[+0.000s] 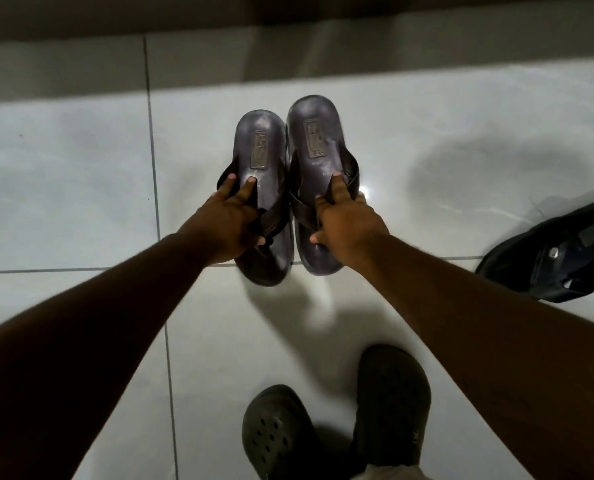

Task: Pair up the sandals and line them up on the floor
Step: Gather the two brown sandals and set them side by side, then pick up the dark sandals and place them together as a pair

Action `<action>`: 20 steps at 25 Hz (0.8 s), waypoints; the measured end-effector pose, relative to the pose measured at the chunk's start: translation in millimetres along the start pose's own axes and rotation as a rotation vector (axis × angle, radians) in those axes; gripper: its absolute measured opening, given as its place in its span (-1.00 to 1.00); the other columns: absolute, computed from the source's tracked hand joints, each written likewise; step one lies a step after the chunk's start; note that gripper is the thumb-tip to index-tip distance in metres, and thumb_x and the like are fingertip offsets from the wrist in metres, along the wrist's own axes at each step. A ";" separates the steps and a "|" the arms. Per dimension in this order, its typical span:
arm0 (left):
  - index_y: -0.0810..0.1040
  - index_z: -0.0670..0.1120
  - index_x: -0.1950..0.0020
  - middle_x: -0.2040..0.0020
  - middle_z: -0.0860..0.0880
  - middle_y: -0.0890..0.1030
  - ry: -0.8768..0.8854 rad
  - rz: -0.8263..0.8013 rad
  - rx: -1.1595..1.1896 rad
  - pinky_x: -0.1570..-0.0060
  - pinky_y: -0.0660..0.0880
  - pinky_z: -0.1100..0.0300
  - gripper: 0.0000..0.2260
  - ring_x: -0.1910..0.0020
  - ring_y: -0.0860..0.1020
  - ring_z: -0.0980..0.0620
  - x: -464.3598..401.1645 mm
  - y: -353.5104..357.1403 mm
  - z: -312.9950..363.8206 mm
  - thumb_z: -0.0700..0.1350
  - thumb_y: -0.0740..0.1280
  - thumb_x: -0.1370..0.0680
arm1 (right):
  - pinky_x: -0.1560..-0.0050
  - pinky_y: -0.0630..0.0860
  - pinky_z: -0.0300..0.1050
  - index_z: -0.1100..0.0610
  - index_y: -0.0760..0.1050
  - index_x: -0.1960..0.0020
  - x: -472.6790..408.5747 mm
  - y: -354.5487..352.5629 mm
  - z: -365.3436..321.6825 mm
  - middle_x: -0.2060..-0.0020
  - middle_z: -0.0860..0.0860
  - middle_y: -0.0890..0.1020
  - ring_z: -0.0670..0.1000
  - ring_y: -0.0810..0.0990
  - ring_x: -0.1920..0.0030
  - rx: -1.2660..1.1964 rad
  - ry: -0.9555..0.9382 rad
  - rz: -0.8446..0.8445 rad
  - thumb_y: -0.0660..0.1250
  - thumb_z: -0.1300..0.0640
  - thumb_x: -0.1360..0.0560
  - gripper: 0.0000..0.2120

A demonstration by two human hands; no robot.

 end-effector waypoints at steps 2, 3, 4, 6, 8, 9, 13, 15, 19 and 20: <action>0.38 -0.04 -0.41 -0.60 -0.16 -0.01 -0.092 -0.053 0.064 -0.53 0.00 -0.16 -0.45 -0.56 -0.18 -0.23 2.3 1.7 -8.5 0.14 0.33 -0.48 | -0.43 0.29 0.20 0.06 0.11 -0.56 1.5 4.8 -4.4 -0.60 0.14 -0.06 0.34 0.17 -0.52 -0.069 0.019 -0.003 0.29 -0.05 -0.56 -0.35; 0.35 -0.01 -0.44 -0.60 -0.13 -0.03 -0.124 -0.066 0.082 -0.52 0.04 -0.17 -0.42 -0.56 -0.18 -0.23 3.4 1.2 -9.3 0.15 0.34 -0.47 | -0.42 0.30 0.20 0.06 0.10 -0.56 2.5 4.8 -6.9 -0.60 0.14 -0.05 0.35 0.17 -0.51 -0.077 0.010 -0.001 0.29 -0.07 -0.55 -0.32; 0.31 0.00 -0.46 -0.61 -0.11 -0.04 -0.143 -0.073 0.088 -0.52 0.07 -0.16 -0.40 -0.56 -0.16 -0.23 4.4 -0.5 -8.1 0.15 0.34 -0.47 | -0.41 0.31 0.22 0.06 0.10 -0.56 3.2 3.0 -9.6 -0.60 0.14 -0.07 0.37 0.16 -0.50 -0.048 -0.020 0.009 0.31 -0.10 -0.54 -0.30; 0.26 0.01 -0.49 -0.61 -0.09 -0.05 -0.168 -0.058 0.091 -0.50 0.11 -0.18 -0.37 -0.57 -0.12 -0.21 4.6 -7.6 -3.6 0.15 0.34 -0.47 | -0.38 0.34 0.26 0.01 0.08 -0.56 8.8 -4.0 -9.8 -0.60 0.09 -0.14 0.42 0.12 -0.49 0.026 -0.095 0.054 0.30 -0.20 -0.50 -0.25; 0.20 0.01 -0.51 -0.61 -0.08 -0.04 -0.237 -0.019 0.120 -0.48 0.11 -0.24 -0.34 -0.57 -0.09 -0.18 13.4 -21.6 1.5 0.17 0.31 -0.47 | -0.36 0.32 0.32 -0.05 -0.02 -0.58 23.2 -13.3 0.7 -0.60 0.05 -0.20 0.45 0.08 -0.50 0.010 -0.106 0.071 0.27 -0.29 -0.47 -0.17; 0.16 0.01 -0.52 -0.61 -0.10 -0.04 -0.271 -0.002 0.129 -0.48 0.10 -0.25 -0.31 -0.57 -0.08 -0.17 22.5 -29.4 5.3 0.19 0.30 -0.46 | -0.36 0.30 0.35 -0.06 -0.06 -0.58 34.2 -17.6 11.3 -0.60 0.04 -0.22 0.43 0.04 -0.52 -0.031 -0.095 0.070 0.26 -0.32 -0.46 -0.15; 0.19 -0.02 -0.49 -0.58 -0.20 0.10 -0.215 0.046 0.050 -0.46 0.16 -0.24 -0.25 -0.54 0.07 -0.25 49.6 -72.1 72.4 0.27 0.31 -0.40 | -0.40 0.19 0.41 -0.04 -0.09 -0.59 107.4 -31.6 105.1 -0.60 0.06 -0.21 0.33 -0.05 -0.57 -0.157 0.178 0.063 0.20 -0.33 -0.49 -0.17; 0.23 -0.04 -0.48 -0.56 -0.20 0.15 -0.093 0.038 -0.005 -0.43 0.22 -0.24 -0.25 -0.52 0.13 -0.25 46.3 -85.7 130.8 0.25 0.35 -0.39 | -0.42 0.18 0.43 0.00 -0.08 -0.59 154.0 -27.2 162.5 -0.61 0.11 -0.16 0.36 -0.06 -0.56 -0.268 0.375 0.086 0.19 -0.33 -0.50 -0.16; 0.13 -0.04 -0.52 -0.60 -0.15 0.02 0.143 -0.082 -0.212 -0.44 0.21 -0.21 -0.24 -0.55 0.06 -0.23 -6.7 -78.0 260.0 0.25 0.31 -0.44 | -0.40 0.11 0.48 0.01 -0.13 -0.59 256.0 8.8 282.7 -0.60 0.16 -0.15 0.40 -0.09 -0.55 -0.386 0.719 0.138 0.21 -0.27 -0.52 -0.17; 0.09 -0.04 -0.53 -0.60 -0.15 -0.01 0.190 -0.089 -0.240 -0.44 0.20 -0.21 -0.23 -0.55 0.03 -0.23 -25.9 -73.2 287.7 0.24 0.30 -0.45 | -0.39 0.11 0.49 0.02 -0.14 -0.59 276.4 20.6 310.8 -0.59 0.19 -0.15 0.42 -0.09 -0.54 -0.387 0.798 0.141 0.22 -0.27 -0.52 -0.16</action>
Point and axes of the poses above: each hand's wrist, its own x-axis away from the middle knuckle, its own y-axis out of the palm, z = x × y, the point moved 7 cm from there along -x, towards the middle knuckle
